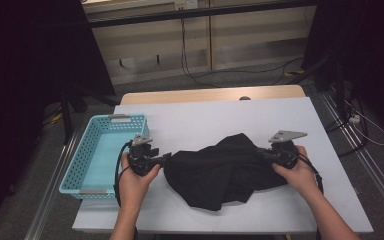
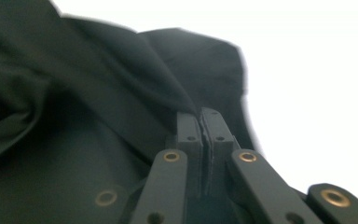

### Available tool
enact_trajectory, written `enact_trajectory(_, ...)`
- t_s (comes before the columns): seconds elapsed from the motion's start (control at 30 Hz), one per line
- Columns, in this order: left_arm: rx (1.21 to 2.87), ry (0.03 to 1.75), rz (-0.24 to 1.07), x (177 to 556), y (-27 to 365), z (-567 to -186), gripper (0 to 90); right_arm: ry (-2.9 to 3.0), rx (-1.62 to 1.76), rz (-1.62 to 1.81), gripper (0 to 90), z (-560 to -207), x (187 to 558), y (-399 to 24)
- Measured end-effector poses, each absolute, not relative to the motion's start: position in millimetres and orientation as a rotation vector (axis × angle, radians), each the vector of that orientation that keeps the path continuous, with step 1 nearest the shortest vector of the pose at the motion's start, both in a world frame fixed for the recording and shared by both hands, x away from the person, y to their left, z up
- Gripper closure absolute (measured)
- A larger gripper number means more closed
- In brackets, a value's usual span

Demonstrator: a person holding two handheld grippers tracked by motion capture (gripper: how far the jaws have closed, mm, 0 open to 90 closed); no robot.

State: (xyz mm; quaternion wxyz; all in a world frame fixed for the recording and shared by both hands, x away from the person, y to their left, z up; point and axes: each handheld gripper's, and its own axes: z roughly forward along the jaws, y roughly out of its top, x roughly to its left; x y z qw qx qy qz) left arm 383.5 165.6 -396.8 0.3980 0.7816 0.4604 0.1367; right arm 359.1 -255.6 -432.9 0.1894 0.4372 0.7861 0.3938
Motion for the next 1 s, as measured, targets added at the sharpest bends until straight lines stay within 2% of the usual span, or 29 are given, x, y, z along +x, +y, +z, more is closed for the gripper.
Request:
enact_trajectory(0.17, 1.969, 1.165, 0.316, 394.0, 155.2, -404.7, 32.9, 2.152, 1.290, 1.132, 88.2, -430.5, 355.8, -275.1)
enact_trajectory(0.43, 2.037, 1.185, 0.227, 413.5, 128.7, -435.0, 30.4, 2.170, 1.268, 1.122, 88.0, -432.4, 351.9, -273.7)
enact_trajectory(0.5, 2.057, 1.176, 0.180, 414.7, 124.0, -442.8, 40.4, 2.173, 1.269, 1.126, 87.6, -432.9, 349.5, -273.8)
enact_trajectory(0.57, 2.066, 1.175, 0.160, 414.0, 120.4, -446.0, 41.8, 2.173, 1.268, 1.130, 87.4, -433.3, 349.2, -273.9)
enact_trajectory(0.63, 2.078, 1.171, 0.147, 413.1, 117.5, -447.1, 55.1, 2.172, 1.273, 1.135, 87.0, -433.3, 348.4, -273.5)
enact_trajectory(0.67, 2.089, 1.160, 0.146, 412.7, 117.0, -447.1, 58.2, 2.172, 1.276, 1.144, 86.8, -433.2, 347.9, -273.1)
enact_trajectory(0.73, 2.095, 1.147, 0.130, 411.4, 115.8, -445.6, 71.8, 2.172, 1.274, 1.149, 86.8, -432.7, 347.3, -271.7)
enact_trajectory(0.8, 2.104, 1.130, 0.142, 409.9, 114.0, -443.6, 80.9, 2.180, 1.261, 1.147, 86.7, -432.5, 346.9, -270.6)
enact_trajectory(0.87, 2.101, 1.127, 0.145, 408.8, 114.4, -441.9, 84.1, 2.181, 1.259, 1.150, 86.5, -432.5, 347.0, -269.5)
enact_trajectory(1.0, 2.047, 1.116, 0.157, 407.6, 122.5, -431.5, 85.1, 2.175, 1.261, 1.159, 86.5, -431.8, 347.5, -268.9)
